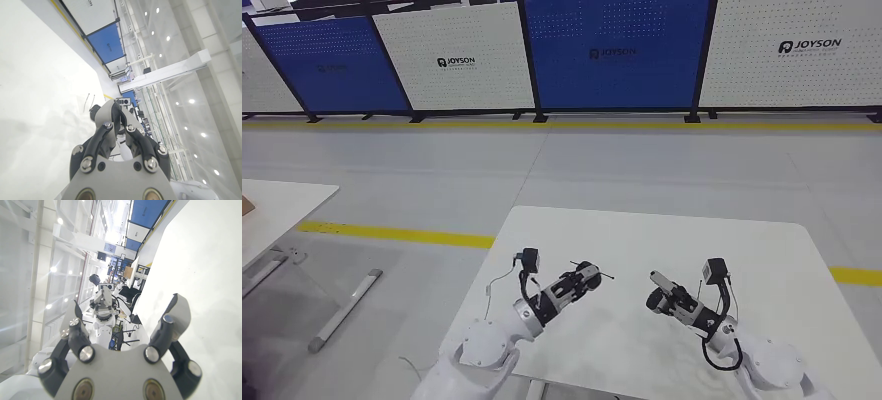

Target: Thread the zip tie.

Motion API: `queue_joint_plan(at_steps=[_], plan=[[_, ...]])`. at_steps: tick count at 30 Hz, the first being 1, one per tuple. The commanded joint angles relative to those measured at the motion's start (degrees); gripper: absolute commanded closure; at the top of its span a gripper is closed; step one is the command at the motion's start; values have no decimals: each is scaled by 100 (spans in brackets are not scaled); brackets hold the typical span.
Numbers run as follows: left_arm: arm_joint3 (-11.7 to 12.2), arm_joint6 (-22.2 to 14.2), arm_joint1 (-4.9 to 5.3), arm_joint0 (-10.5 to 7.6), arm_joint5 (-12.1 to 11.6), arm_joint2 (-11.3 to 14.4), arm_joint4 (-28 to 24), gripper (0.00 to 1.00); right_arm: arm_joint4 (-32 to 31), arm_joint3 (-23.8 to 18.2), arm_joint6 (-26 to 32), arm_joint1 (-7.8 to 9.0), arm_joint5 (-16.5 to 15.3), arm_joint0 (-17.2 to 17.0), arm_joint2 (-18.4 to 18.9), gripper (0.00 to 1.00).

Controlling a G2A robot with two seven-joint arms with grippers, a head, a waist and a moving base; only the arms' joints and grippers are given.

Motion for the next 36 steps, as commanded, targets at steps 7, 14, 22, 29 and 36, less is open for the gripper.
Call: queue_joint_plan(at_steps=[7,14,22,29,36], plan=[[-983,171,15,167,-865,-366,-320,100,0,0,0,0,0,0,0,0],[-1434,184,22,272,-1181,-568,-526,100,0,0,0,0,0,0,0,0],[-1475,94,38,346,-975,-566,-37,100,0,0,0,0,0,0,0,0],[-855,-8,50,329,-484,-345,579,100,0,0,0,0,0,0,0,0],[-152,-315,69,236,-425,-19,1295,100,0,0,0,0,0,0,0,0]])
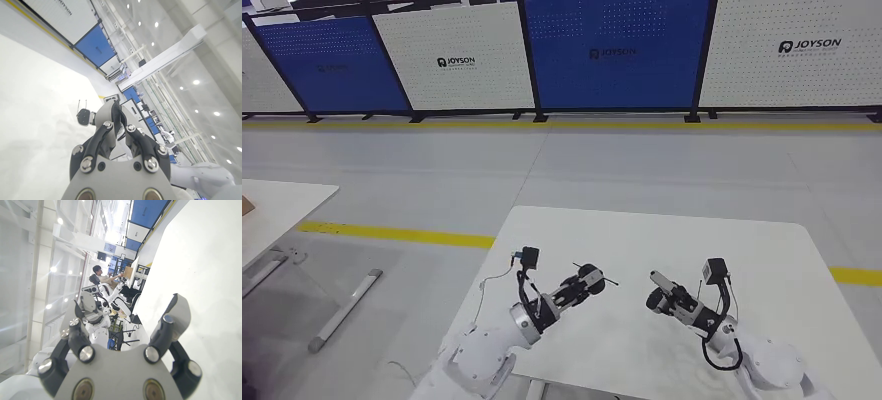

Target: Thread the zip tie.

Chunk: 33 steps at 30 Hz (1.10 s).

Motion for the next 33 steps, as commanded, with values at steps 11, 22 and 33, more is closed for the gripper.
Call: queue_joint_plan(at_steps=[11,22,33], plan=[[525,72,2,-84,45,270,435,100,0,0,0,0,0,0,0,0],[495,303,-29,-162,-29,358,171,100,0,0,0,0,0,0,0,0],[701,642,-67,-352,2,451,51,100,0,0,0,0,0,0,0,0]])
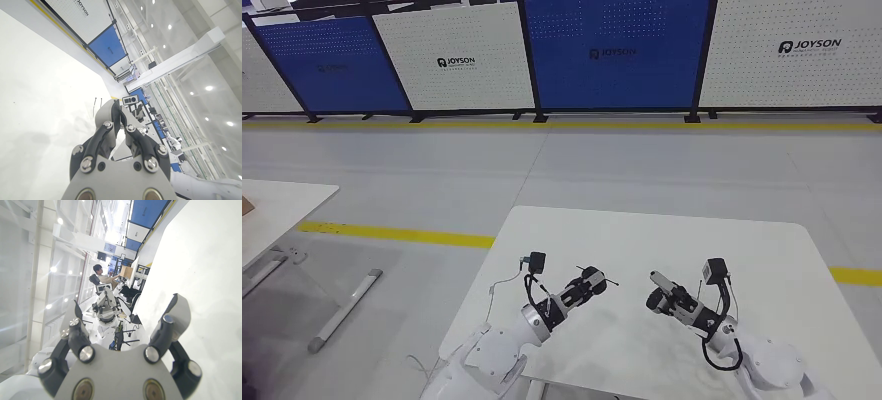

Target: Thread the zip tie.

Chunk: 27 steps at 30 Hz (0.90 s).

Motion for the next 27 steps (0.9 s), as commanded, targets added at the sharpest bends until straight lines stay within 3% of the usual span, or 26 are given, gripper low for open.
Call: queue_joint_plan(at_steps=[1,4,7,14,18,27], plan=[[-1,-2,0,1,-3,0,-5,100,0,0,0,0,0,0,0,0],[-1,-2,0,1,-3,0,-5,100,-27,-17,14,0,0,2,-8,0],[-1,-2,0,1,-3,0,-5,100,-538,-156,361,51,122,140,66,0],[-1,-2,0,1,-3,0,-5,100,-812,-388,2024,299,609,450,903,0],[-1,-2,0,1,-3,0,-5,100,-1463,-203,3173,410,914,800,941,0],[-1,-2,0,1,-3,0,-5,100,-1631,-126,3178,421,959,878,944,0]])
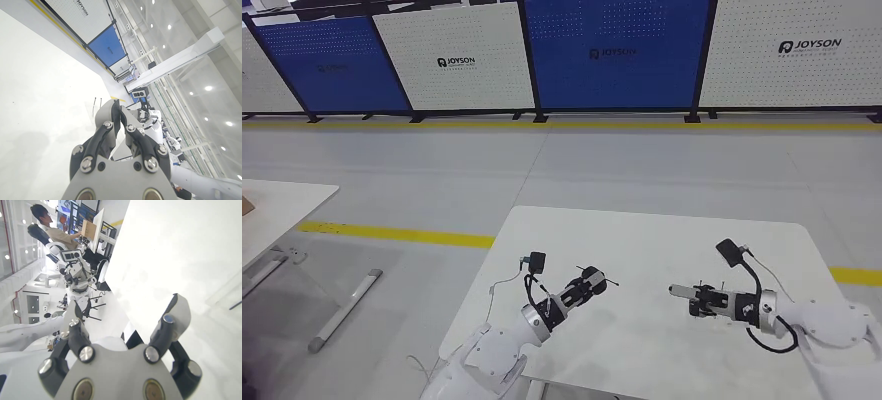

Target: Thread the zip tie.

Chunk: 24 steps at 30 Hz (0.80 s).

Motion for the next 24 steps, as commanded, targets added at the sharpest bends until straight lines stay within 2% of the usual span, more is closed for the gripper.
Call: queue_joint_plan(at_steps=[1,5,9,14,15,18,20,24], plan=[[0,0,0,0,0,0,0,100,-4,0,3,0,0,1,0,0],[0,0,0,0,0,0,0,100,-107,-28,-29,4,-4,-20,-31,0],[0,0,0,0,0,0,0,100,-700,-81,493,81,-12,249,-18,0],[0,0,0,0,0,0,0,100,-970,17,1092,175,33,567,146,0],[0,0,0,0,0,0,0,100,-1116,54,1311,192,25,660,85,0],[0,0,0,0,0,0,0,100,-1583,342,1311,211,54,1006,-221,0],[0,0,0,0,0,0,0,100,-1894,520,1304,201,215,1243,-416,0],[0,0,0,0,0,0,0,100,-1894,520,1304,201,215,1243,-416,0]])
